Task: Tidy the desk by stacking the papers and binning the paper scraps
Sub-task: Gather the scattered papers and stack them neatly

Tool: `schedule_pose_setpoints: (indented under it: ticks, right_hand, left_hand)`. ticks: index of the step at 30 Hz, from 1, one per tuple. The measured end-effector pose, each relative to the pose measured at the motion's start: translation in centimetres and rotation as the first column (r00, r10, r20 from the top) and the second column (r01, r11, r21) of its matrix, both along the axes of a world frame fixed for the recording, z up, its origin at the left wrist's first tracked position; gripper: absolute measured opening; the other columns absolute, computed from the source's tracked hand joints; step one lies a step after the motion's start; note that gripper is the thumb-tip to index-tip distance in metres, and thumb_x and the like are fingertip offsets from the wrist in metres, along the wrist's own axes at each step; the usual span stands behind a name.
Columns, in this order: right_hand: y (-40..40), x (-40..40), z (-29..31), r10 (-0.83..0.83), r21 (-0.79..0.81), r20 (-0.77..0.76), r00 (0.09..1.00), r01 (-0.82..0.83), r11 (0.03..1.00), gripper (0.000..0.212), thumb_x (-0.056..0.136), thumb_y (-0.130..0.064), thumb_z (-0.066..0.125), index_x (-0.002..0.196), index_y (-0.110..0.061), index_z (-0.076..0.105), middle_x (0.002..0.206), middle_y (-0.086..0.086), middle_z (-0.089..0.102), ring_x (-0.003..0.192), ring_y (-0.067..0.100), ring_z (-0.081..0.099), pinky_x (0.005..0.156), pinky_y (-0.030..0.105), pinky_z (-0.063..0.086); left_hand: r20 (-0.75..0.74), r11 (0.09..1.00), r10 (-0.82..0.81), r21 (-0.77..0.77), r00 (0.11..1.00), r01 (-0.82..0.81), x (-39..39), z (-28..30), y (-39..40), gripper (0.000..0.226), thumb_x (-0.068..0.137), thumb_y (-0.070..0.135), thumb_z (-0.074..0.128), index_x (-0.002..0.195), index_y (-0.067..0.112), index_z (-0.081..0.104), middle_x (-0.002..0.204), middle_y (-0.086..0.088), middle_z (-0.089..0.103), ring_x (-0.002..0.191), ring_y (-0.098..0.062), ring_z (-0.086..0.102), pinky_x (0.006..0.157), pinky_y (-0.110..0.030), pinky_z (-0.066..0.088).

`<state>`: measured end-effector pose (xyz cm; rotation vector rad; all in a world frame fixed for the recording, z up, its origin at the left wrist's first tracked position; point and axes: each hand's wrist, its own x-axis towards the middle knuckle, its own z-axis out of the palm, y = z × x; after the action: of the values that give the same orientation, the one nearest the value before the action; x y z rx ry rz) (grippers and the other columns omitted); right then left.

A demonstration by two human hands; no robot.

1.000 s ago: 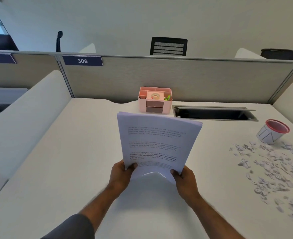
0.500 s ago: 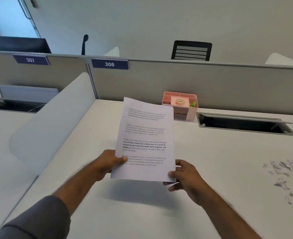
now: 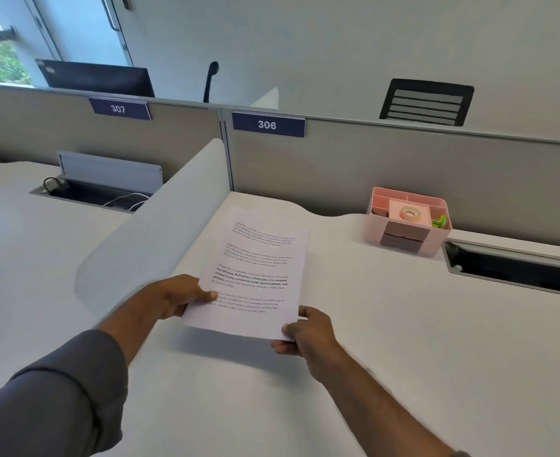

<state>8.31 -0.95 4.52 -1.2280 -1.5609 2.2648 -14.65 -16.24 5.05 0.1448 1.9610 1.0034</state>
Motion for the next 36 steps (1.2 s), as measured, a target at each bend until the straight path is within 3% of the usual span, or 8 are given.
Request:
schedule_pose_setpoints:
  ticks: [6, 11, 16, 19, 24, 30, 34, 36]
  right_hand:
    - [-1.5, -4.8, -1.6, -0.012, -0.052, 0.029, 1.0, 0.014, 0.999, 0.033, 0.079, 0.017, 0.045, 0.104, -0.003, 0.057, 0.101, 0.019, 0.069, 0.058, 0.032, 0.063, 0.053, 0.037, 0.06]
    - [-2.3, -7.0, -3.1, -0.019, -0.102, 0.066, 0.998, 0.025, 0.994, 0.033, 0.078, 0.016, 0.044, 0.102, -0.002, 0.057, 0.098, 0.015, 0.07, 0.054, 0.03, 0.062, 0.055, 0.036, 0.058]
    - [-3.0, -8.9, -3.8, 0.015, -0.089, 0.105, 0.994, -0.005, 0.996, 0.034, 0.078, 0.015, 0.04, 0.105, 0.001, 0.055, 0.097, 0.017, 0.07, 0.052, 0.033, 0.061, 0.064, 0.055, 0.057]
    - [-3.3, -10.0, -3.8, 0.025, -0.086, 0.129, 0.991, -0.014, 0.996, 0.03, 0.079, 0.013, 0.04, 0.102, 0.0, 0.053, 0.096, 0.017, 0.07, 0.054, 0.034, 0.062, 0.066, 0.059, 0.056]
    - [-4.0, -11.2, -3.8, -0.012, -0.068, 0.126, 0.992, 0.02, 0.997, 0.03, 0.079, 0.014, 0.036, 0.102, 0.002, 0.051, 0.101, 0.026, 0.069, 0.051, 0.028, 0.056, 0.061, 0.048, 0.055]
    - [-4.7, -11.6, -4.0, 0.003, -0.001, 0.153, 0.988, -0.003, 1.0, 0.031, 0.075, 0.011, 0.033, 0.099, 0.001, 0.05, 0.092, 0.016, 0.059, 0.056, 0.026, 0.045, 0.051, 0.032, 0.04]
    - [-4.7, -11.3, -3.9, 0.07, 0.15, 0.242, 0.968, -0.109, 0.983, 0.028, 0.075, -0.016, 0.052, 0.1, -0.001, 0.051, 0.092, 0.012, 0.063, 0.039, 0.026, 0.051, 0.041, 0.03, 0.047]
    - [-4.6, -11.0, -3.7, 0.108, 0.227, 0.29, 0.951, -0.178, 0.957, 0.037, 0.074, -0.028, 0.054, 0.102, -0.005, 0.051, 0.089, 0.01, 0.066, 0.052, 0.031, 0.064, 0.047, 0.035, 0.055]
  left_hand:
    - [-0.013, 0.987, 0.111, -0.116, 0.994, -0.111, -3.9, -1.9, -0.7, 0.044, 0.09, 0.008, 0.073, 0.129, -0.005, 0.057, 0.124, -0.021, 0.067, 0.116, -0.039, 0.064, 0.104, -0.053, 0.048]
    - [-0.19, 0.948, 0.116, -0.27, 0.975, -0.166, -5.5, -3.4, -0.1, 0.057, 0.09, 0.018, 0.075, 0.134, -0.009, 0.05, 0.136, -0.022, 0.056, 0.122, -0.038, 0.057, 0.106, -0.044, 0.046]
    - [-0.342, 0.922, 0.215, -0.236, 0.915, -0.305, -6.5, -4.8, -0.3, 0.057, 0.078, 0.013, 0.086, 0.123, -0.009, 0.058, 0.127, -0.023, 0.062, 0.114, -0.038, 0.061, 0.095, -0.04, 0.051]
    - [-0.515, 0.919, 0.094, -0.283, 0.852, -0.273, -6.4, -4.9, -1.2, 0.04, 0.08, 0.024, 0.081, 0.109, 0.0, 0.069, 0.114, -0.017, 0.07, 0.101, -0.035, 0.066, 0.08, -0.036, 0.051]
    - [-0.625, 0.897, -0.07, -0.381, 0.778, -0.225, -5.6, -4.8, -1.5, 0.045, 0.086, 0.035, 0.07, 0.118, 0.004, 0.063, 0.121, -0.016, 0.067, 0.109, -0.035, 0.063, 0.083, -0.034, 0.048]
    - [-0.668, 0.821, -0.205, -0.515, 0.715, -0.246, -3.8, -5.7, -1.5, 0.058, 0.084, 0.044, 0.067, 0.124, 0.005, 0.055, 0.124, -0.017, 0.06, 0.115, -0.037, 0.059, 0.093, -0.041, 0.049]
    - [-0.685, 0.823, -0.218, -0.512, 0.696, -0.246, -3.6, -6.0, -1.6, 0.064, 0.086, 0.05, 0.066, 0.127, 0.003, 0.052, 0.127, -0.019, 0.057, 0.118, -0.037, 0.056, 0.097, -0.044, 0.047]
    - [-0.705, 0.841, -0.197, -0.478, 0.681, -0.252, -3.4, -6.1, -1.6, 0.066, 0.086, 0.052, 0.065, 0.127, 0.003, 0.051, 0.127, -0.019, 0.056, 0.118, -0.037, 0.056, 0.097, -0.045, 0.047]
